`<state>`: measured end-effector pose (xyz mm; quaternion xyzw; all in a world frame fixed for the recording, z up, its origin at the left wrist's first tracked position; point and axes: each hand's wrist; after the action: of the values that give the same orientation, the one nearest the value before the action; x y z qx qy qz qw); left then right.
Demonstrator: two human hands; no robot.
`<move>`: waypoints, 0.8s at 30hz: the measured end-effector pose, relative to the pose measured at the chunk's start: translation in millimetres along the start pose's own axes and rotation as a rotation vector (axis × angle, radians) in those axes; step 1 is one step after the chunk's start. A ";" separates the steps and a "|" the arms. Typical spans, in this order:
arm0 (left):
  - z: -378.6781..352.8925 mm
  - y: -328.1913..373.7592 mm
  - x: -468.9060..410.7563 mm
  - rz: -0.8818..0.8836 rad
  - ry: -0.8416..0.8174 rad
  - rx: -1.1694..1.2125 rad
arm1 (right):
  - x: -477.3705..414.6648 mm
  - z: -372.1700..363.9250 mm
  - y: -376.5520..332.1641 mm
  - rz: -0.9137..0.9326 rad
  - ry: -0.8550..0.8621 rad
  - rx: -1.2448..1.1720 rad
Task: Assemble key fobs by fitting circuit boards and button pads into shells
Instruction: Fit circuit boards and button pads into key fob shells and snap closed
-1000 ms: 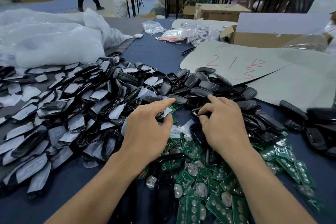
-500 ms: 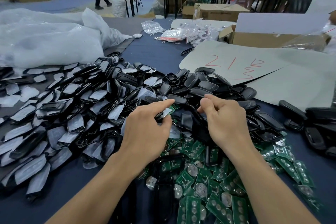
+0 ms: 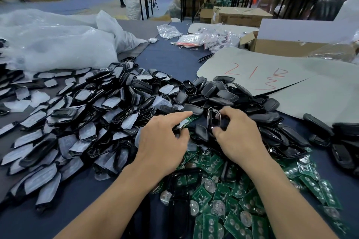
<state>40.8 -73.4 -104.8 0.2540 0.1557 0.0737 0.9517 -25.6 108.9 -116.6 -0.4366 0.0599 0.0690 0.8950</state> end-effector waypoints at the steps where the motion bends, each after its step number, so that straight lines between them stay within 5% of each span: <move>1: -0.5 0.5 0.4 -0.010 0.010 -0.018 | 3.5 2.4 -1.8 0.016 0.015 0.000; 8: -0.5 1.4 -1.1 -0.052 0.053 -0.046 | 20.2 2.2 -21.4 0.132 -0.217 0.080; 13: 0.3 0.6 -0.4 -0.097 0.047 0.020 | 20.6 5.1 -24.1 0.240 0.116 -0.074; 17: 3.2 4.2 -3.9 -0.109 -0.086 0.347 | 26.0 5.7 -33.3 0.146 0.082 -0.471; 20: 4.5 5.0 -5.9 -0.006 -0.095 0.579 | 25.2 8.4 -35.3 0.096 0.109 -0.455; 24: 5.7 -2.2 -11.1 0.122 -0.011 0.683 | 23.1 29.3 -34.6 0.050 -0.338 -0.126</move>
<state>32.4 -80.3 -98.3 0.5670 0.1508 0.0726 0.8065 4.6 112.6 -75.7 -0.4724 -0.0850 0.1672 0.8612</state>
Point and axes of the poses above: each hand's wrist, its own x-axis away from the middle knuckle, its own z-axis out of the back of the hand, y = z × x, and after that the axes turned 13 degrees about -x, right-handed
